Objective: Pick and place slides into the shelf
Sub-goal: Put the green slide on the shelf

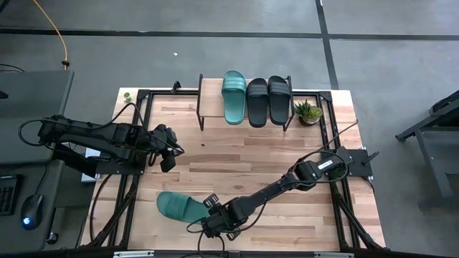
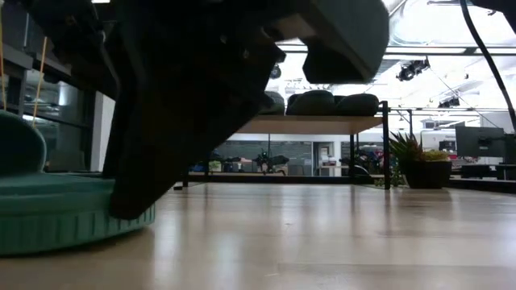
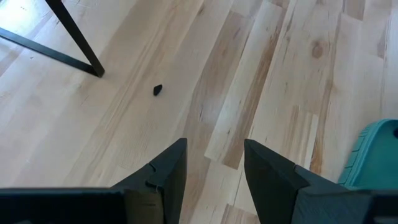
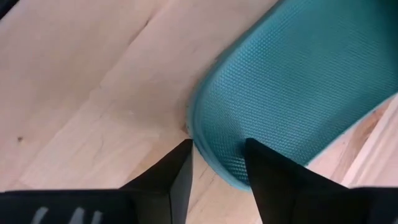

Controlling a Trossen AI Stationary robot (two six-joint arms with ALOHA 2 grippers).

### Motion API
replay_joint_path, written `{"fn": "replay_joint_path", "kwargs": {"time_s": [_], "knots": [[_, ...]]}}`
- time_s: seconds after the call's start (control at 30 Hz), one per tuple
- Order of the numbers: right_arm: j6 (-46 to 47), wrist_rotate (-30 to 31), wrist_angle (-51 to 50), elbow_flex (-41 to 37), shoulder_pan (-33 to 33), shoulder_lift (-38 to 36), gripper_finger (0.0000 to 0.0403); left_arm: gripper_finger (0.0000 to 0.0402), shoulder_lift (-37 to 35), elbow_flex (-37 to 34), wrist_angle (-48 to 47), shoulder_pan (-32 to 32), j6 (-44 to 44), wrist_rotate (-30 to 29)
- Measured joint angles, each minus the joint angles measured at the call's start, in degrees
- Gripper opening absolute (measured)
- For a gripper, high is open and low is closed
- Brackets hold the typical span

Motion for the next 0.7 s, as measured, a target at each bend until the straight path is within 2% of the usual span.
{"fn": "replay_joint_path", "kwargs": {"time_s": [0.2,0.5,0.7], "knots": [[0.95,-0.14,-0.17,0.00,-0.23,0.00,0.0097,0.0143,0.00,0.00,0.04,0.00,0.00,0.00],[1.00,-0.22,-0.63,0.00,-0.28,-0.01,0.0012,0.0143,0.00,0.00,0.04,0.00,-0.01,0.00],[1.34,-0.10,-1.04,0.02,-0.28,-0.05,0.0004,0.0143,0.00,0.00,0.04,0.01,-0.01,0.00]]}}
